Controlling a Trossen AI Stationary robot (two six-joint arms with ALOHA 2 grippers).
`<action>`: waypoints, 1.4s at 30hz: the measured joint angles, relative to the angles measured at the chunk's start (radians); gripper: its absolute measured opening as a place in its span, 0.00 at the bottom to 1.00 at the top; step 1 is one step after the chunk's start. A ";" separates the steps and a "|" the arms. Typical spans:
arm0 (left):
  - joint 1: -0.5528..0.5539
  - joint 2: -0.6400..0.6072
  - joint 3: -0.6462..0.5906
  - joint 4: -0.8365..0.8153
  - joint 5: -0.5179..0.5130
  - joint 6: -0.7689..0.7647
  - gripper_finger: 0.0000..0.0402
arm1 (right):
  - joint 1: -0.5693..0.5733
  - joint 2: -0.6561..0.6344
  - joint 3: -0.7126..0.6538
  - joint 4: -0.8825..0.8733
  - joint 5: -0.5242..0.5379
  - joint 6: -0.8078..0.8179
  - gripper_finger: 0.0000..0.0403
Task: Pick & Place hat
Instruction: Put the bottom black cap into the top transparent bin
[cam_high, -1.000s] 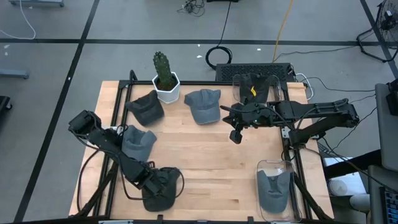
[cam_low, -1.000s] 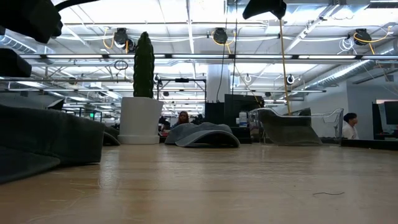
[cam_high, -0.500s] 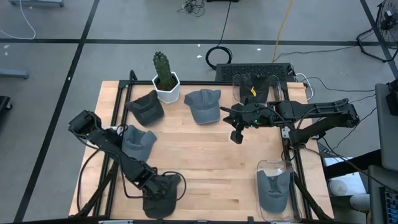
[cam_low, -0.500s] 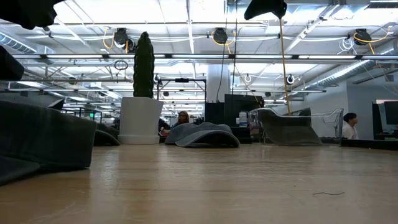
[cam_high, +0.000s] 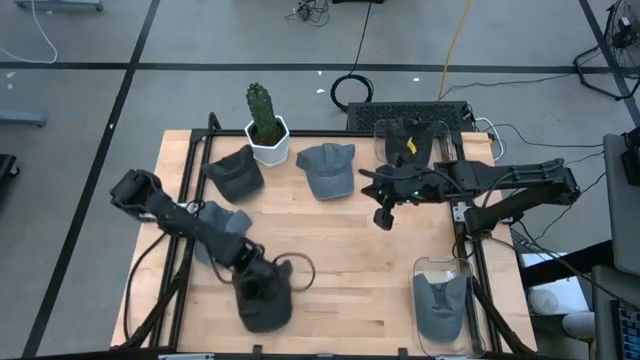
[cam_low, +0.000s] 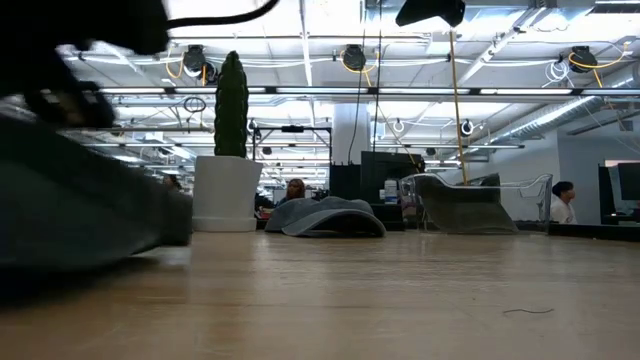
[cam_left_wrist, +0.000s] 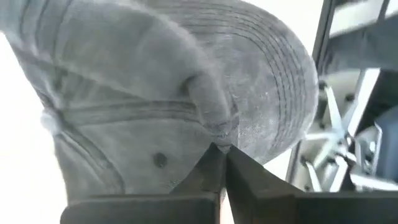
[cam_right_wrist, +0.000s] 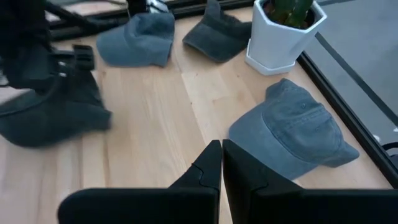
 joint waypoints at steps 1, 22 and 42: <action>0.024 -0.011 0.001 -0.002 -0.007 0.019 0.02 | 0.000 -0.010 0.000 0.000 0.001 0.012 0.01; 0.477 0.175 0.517 -0.303 -0.178 0.621 0.01 | -0.001 -0.183 0.000 -0.186 0.114 0.277 0.01; 0.488 0.435 0.675 -0.285 -0.233 0.619 0.10 | 0.000 -0.140 0.000 -0.186 0.108 0.337 0.01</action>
